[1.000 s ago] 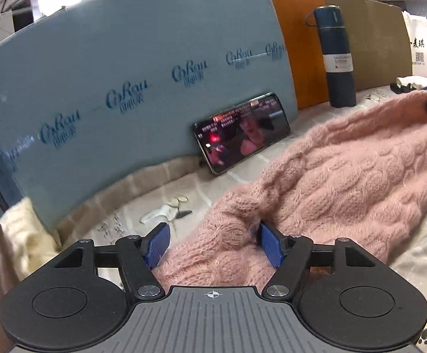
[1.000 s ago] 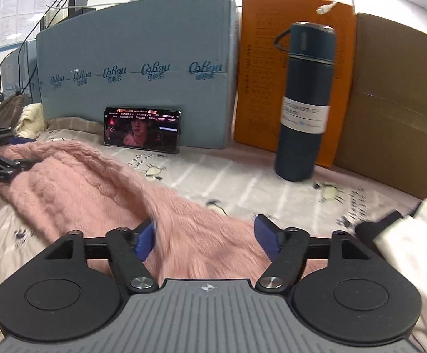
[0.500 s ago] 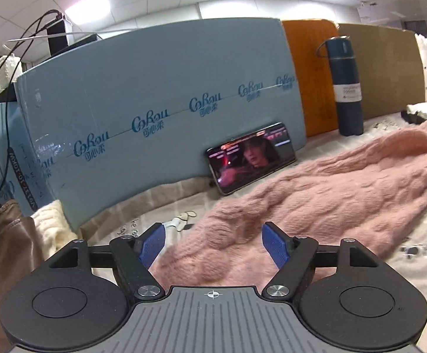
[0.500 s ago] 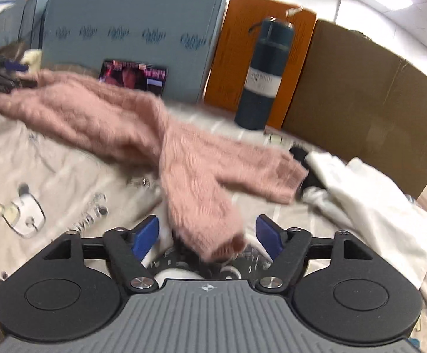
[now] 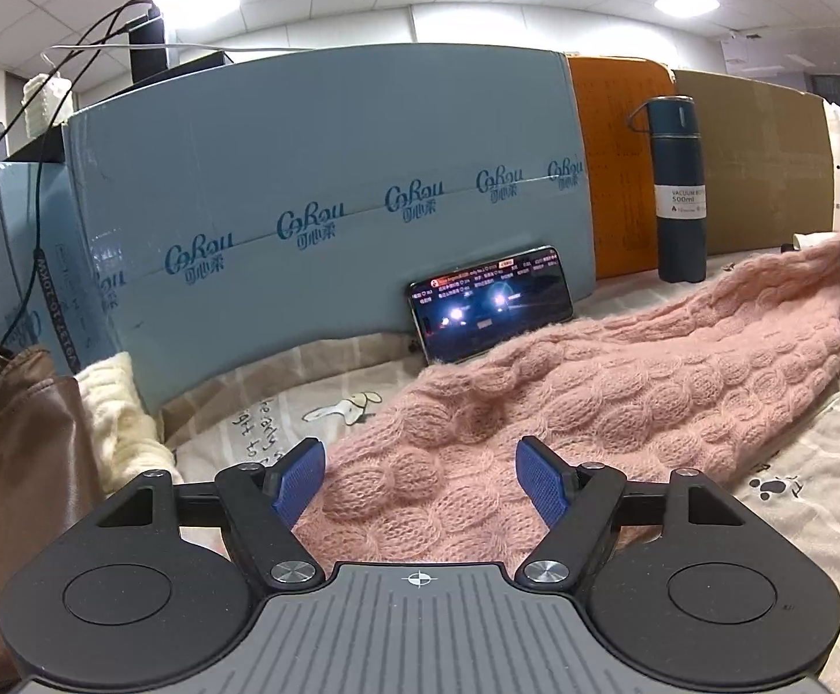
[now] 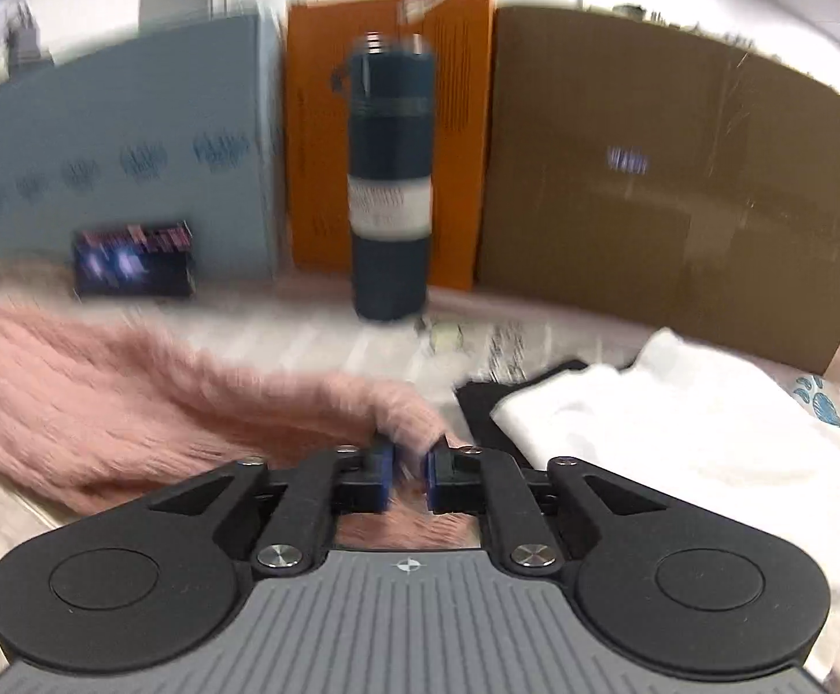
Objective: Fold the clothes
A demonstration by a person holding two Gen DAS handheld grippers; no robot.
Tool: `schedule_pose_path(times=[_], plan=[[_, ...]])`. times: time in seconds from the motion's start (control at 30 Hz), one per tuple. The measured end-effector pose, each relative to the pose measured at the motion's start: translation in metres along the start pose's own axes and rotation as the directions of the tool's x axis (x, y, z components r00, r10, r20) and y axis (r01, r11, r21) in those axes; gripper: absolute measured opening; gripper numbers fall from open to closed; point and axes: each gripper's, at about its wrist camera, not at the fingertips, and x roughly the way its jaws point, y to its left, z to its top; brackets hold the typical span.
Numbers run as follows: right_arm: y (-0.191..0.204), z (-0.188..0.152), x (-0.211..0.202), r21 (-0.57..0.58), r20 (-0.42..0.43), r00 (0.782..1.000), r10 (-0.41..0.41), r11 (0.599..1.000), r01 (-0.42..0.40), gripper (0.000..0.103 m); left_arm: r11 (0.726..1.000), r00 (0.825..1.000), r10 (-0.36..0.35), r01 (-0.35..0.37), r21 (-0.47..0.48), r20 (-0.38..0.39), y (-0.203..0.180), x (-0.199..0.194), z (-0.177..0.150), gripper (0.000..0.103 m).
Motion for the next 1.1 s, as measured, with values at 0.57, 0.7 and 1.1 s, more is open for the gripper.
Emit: schedule_pose_path(times=[0.57, 0.7, 1.1], plan=[[-0.043, -0.025, -0.013, 0.750, -0.039, 0.999, -0.021, 0.660, 0.043, 0.069, 0.999, 1.000, -0.008, 0.008, -0.033, 0.005, 0.002, -0.003, -0.001, 0.084], [-0.033, -0.042, -0.002, 0.854, -0.041, 0.992, 0.121, 0.519, -0.028, 0.069, 0.999, 1.000, -0.020, 0.021, -0.034, 0.008, 0.002, -0.004, -0.001, 0.084], [-0.004, -0.054, 0.030, 0.910, 0.079, 0.997, -0.024, 0.409, -0.062, 0.058, 0.998, 0.999, -0.039, 0.040, -0.043, 0.011, 0.002, -0.005, -0.002, 0.084]])
